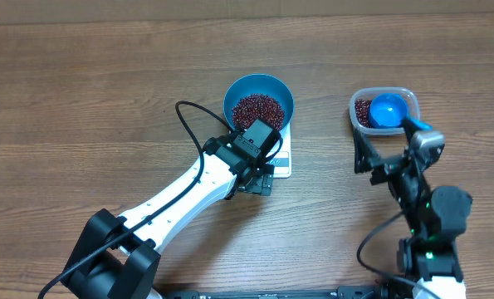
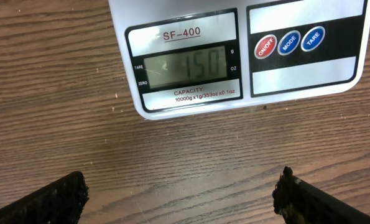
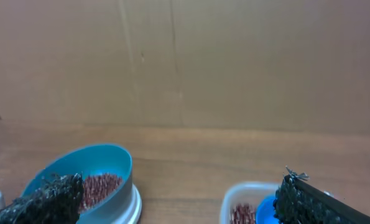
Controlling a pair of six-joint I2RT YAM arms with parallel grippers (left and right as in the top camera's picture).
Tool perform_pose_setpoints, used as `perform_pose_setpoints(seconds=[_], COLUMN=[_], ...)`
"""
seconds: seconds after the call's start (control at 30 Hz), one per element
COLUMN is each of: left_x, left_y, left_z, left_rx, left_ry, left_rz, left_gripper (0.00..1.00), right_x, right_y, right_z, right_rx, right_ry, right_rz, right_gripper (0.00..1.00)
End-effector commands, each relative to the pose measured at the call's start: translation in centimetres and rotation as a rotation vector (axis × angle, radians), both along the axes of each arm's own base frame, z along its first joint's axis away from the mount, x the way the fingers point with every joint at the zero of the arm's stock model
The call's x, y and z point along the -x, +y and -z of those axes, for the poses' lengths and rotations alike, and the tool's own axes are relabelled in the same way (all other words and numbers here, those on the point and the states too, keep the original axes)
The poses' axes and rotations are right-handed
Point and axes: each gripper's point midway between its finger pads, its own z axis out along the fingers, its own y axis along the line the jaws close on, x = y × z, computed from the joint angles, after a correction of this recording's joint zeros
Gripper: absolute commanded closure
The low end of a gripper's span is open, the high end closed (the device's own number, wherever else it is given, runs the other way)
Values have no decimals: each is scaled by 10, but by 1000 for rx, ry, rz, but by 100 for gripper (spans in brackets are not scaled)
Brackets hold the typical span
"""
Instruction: Scoop item into bowl and weigh 150g on scale
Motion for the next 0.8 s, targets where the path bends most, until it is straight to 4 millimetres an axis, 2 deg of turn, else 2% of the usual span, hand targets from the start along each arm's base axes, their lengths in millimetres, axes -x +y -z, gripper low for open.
perform_pose_setpoints(seconds=[0.0,0.3,0.43,0.63,0.7,0.77], left_x=[-1,-1,-1,0,0,0], left_y=[2,2,2,2,2,2], left_z=[-1,-1,-1,-1,-1,-1], left_rx=[-5,-5,-5,-6,-6,-6], left_ry=[-10,-10,-10,-10,-10,-10], left_rz=[-11,-11,-11,-11,-11,-11], left_gripper=[0,0,0,1,1,0], right_x=[11,35,41,55,58,58], right_y=[-2,-3,-4,-5,-7,-8], right_z=[14,47,48,68,58,59], right_rx=[-16,-73,-73,-71,-65,-63], right_ry=[-11,-28,-22,51,3,8], right_rz=[20,34,41,48,60,71], right_gripper=[0,0,0,0,0,0])
